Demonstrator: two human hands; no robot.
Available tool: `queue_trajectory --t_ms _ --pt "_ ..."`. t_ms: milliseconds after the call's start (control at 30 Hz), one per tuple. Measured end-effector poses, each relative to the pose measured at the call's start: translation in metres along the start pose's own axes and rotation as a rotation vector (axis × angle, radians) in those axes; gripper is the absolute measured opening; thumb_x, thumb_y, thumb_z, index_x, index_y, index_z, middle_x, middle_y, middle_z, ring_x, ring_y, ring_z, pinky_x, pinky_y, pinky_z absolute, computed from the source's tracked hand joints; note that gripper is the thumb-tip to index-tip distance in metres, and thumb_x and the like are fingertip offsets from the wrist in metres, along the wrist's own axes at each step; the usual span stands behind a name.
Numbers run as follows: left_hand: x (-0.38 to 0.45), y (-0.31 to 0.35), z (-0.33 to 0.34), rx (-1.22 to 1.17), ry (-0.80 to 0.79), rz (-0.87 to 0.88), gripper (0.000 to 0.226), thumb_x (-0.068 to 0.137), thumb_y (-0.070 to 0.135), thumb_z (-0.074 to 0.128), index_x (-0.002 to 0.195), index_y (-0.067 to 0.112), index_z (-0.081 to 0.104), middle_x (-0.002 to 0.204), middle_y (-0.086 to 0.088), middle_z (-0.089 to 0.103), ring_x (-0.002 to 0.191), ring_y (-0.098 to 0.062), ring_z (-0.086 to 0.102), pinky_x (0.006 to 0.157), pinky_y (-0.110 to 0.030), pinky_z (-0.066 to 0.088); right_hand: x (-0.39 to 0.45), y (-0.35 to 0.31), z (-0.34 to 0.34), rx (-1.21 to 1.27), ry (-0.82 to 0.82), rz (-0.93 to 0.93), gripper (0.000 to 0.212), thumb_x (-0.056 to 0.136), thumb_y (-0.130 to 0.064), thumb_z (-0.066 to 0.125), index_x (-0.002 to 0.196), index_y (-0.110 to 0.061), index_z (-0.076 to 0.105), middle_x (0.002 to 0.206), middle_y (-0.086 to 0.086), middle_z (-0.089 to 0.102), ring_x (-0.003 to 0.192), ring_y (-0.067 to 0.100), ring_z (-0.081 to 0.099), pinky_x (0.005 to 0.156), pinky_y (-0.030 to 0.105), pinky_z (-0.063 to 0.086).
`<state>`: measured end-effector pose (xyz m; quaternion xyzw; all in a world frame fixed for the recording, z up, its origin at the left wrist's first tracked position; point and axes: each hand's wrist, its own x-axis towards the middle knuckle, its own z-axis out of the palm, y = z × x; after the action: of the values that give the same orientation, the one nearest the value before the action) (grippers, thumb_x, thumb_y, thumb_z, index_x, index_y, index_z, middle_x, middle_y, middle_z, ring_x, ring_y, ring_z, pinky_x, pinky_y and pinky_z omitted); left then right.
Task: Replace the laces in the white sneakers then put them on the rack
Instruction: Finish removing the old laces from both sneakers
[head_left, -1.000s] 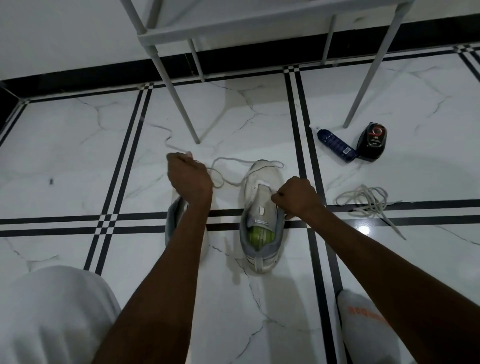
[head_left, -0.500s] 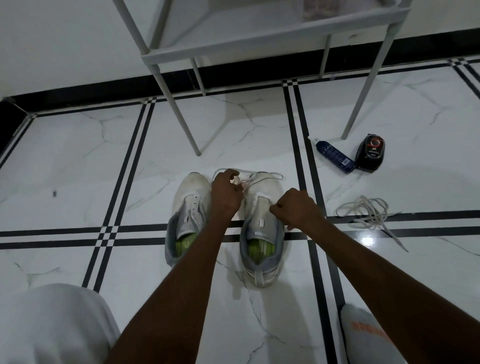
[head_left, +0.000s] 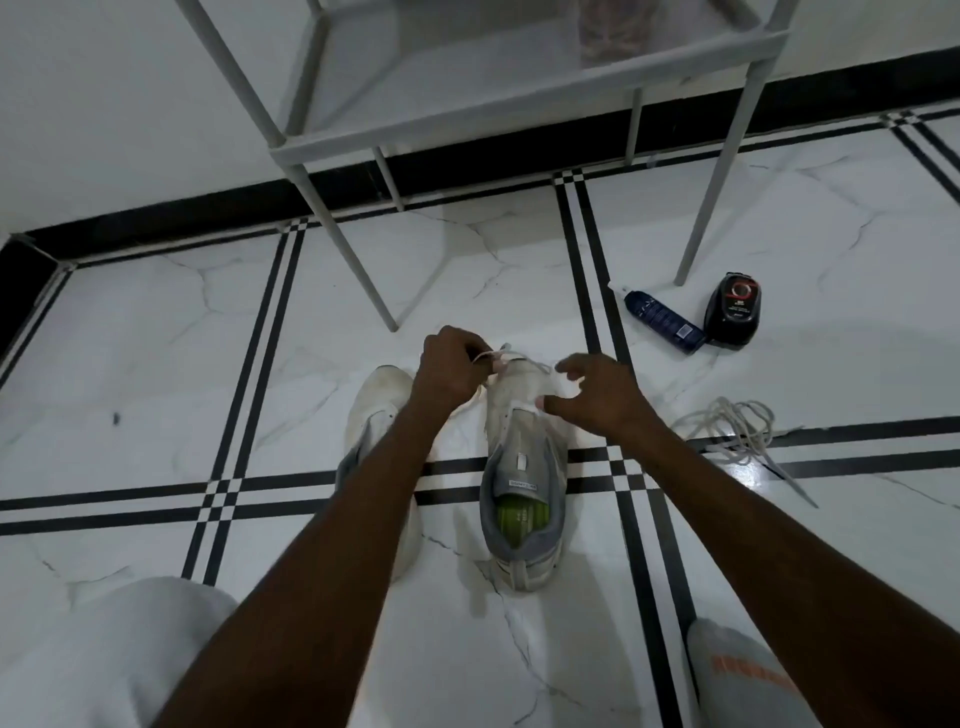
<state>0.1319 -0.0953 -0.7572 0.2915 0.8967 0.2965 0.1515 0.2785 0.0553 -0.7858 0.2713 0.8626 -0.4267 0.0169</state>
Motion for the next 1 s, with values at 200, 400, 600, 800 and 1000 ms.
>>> queue_trajectory --t_ms 200,400,600,800,1000 --pt "0.011 0.086 -0.082 -0.181 -0.195 0.222 0.02 0.082 0.028 0.083 0.091 0.01 0.079 0.081 -0.006 0.077 0.076 -0.012 0.074 0.076 -0.024 0.058 0.015 -0.058 -0.049 0.28 -0.074 -0.287 0.116 0.055 -0.042 0.096 0.151 -0.031 0.032 0.152 -0.01 0.041 0.136 0.003 0.04 0.109 0.025 0.038" --pt "0.025 0.117 -0.117 -0.473 -0.023 0.271 0.023 0.087 0.016 0.078 0.102 -0.001 0.075 0.096 -0.017 0.075 0.091 -0.027 0.073 0.082 -0.032 0.06 0.01 -0.093 -0.061 0.793 -0.083 -0.269 0.038 0.089 -0.018 0.074 0.125 -0.012 0.062 0.099 0.005 0.073 0.091 0.02 0.072 0.089 0.038 0.054" --pt "0.038 0.081 -0.092 -0.702 0.123 0.038 0.011 0.087 0.011 0.078 0.095 0.005 0.074 0.086 -0.012 0.074 0.079 -0.019 0.072 0.084 -0.039 0.06 -0.003 -0.049 -0.079 0.965 -0.033 -0.14 0.029 0.098 -0.015 0.06 0.122 0.0 0.064 0.089 0.004 0.066 0.084 0.018 0.065 0.093 0.049 0.056" --pt "0.009 0.088 0.007 -0.769 -0.075 -0.038 0.038 0.091 -0.013 0.055 0.12 0.011 0.063 0.099 -0.018 0.07 0.081 -0.025 0.071 0.075 -0.039 0.06 -0.023 0.0 -0.117 0.85 0.138 -0.034 0.019 0.097 -0.008 0.06 0.112 -0.002 0.07 0.097 0.023 0.064 0.092 0.026 0.063 0.087 0.045 0.059" --pt "-0.018 0.132 0.132 -0.824 -0.328 -0.228 0.019 0.099 0.009 0.053 0.11 0.015 0.068 0.093 -0.014 0.073 0.087 -0.029 0.071 0.085 -0.045 0.061 -0.043 0.063 -0.13 0.662 0.334 0.132 0.021 0.093 0.0 0.063 0.087 -0.018 0.072 0.087 0.015 0.07 0.087 0.026 0.066 0.084 0.045 0.055"
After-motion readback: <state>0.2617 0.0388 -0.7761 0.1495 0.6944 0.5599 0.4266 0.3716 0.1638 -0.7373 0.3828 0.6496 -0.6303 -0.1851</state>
